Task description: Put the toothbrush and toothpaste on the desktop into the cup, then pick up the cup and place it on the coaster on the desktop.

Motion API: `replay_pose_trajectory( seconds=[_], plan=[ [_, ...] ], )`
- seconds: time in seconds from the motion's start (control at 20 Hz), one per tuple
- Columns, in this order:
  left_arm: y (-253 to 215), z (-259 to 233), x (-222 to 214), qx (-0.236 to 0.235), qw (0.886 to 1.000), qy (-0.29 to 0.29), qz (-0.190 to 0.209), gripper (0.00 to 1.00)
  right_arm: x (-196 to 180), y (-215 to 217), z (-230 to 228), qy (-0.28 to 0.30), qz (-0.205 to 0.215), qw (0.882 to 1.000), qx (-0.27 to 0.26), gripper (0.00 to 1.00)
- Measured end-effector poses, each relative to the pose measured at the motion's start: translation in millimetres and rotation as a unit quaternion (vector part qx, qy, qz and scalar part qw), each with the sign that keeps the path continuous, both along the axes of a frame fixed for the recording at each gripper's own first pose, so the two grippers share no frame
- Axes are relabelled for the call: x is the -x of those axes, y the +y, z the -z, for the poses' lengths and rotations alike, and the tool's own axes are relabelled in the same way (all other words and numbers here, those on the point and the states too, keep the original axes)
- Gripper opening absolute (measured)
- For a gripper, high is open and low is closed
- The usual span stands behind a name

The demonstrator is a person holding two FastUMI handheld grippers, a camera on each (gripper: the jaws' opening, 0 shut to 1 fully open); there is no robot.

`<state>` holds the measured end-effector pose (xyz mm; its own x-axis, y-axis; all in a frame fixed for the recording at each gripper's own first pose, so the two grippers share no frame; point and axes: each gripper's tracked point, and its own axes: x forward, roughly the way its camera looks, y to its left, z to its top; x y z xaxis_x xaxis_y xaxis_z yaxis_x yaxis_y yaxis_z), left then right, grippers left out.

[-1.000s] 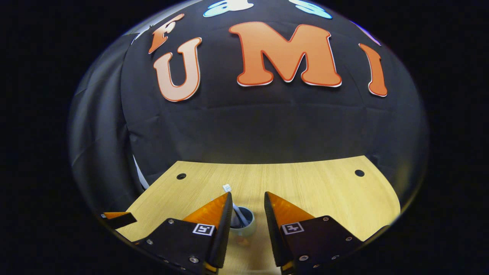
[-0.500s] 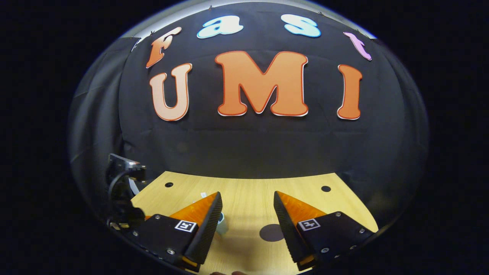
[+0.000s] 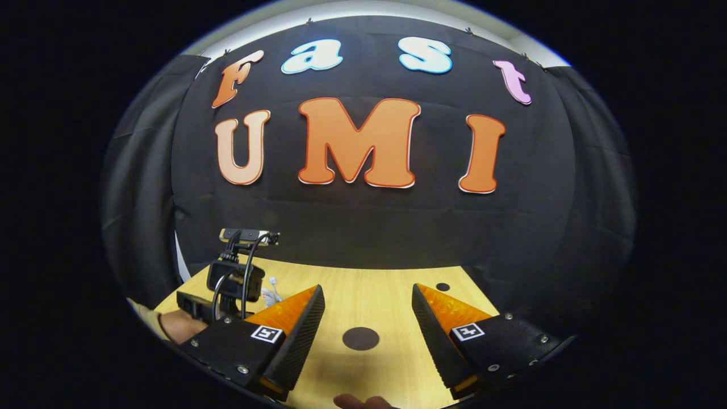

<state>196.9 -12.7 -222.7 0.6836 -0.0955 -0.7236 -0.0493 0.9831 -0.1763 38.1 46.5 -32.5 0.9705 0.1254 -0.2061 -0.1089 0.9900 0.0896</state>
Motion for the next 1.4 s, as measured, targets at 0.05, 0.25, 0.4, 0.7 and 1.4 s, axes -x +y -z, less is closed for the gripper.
replay_pose_trajectory(
  seconds=[0.05,0.25,0.4,0.7,1.4],
  plan=[
    [-3.1,4.5,-2.4,0.002,1.000,0.017,-0.004,0.98,5.9,-9.8,1.9,0.001,0.005,1.000,0.000,0.93],
    [-9.7,25.6,-20.7,0.001,0.996,0.082,-0.017,0.98,26.0,-50.7,14.2,0.009,0.029,1.000,0.007,0.93],
    [-9.2,39.5,-30.6,-0.003,0.992,0.126,-0.025,0.96,39.8,-79.6,22.6,0.016,0.052,0.999,-0.003,0.93],
    [-5.6,60.6,-41.4,-0.012,0.982,0.183,-0.041,0.93,71.3,-104.8,31.8,0.032,0.073,0.996,-0.029,0.94],
    [-9.4,80.6,-37.8,0.011,0.978,0.203,-0.049,0.28,91.5,-113.6,52.5,0.053,0.059,0.997,0.007,0.94]
  ],
)
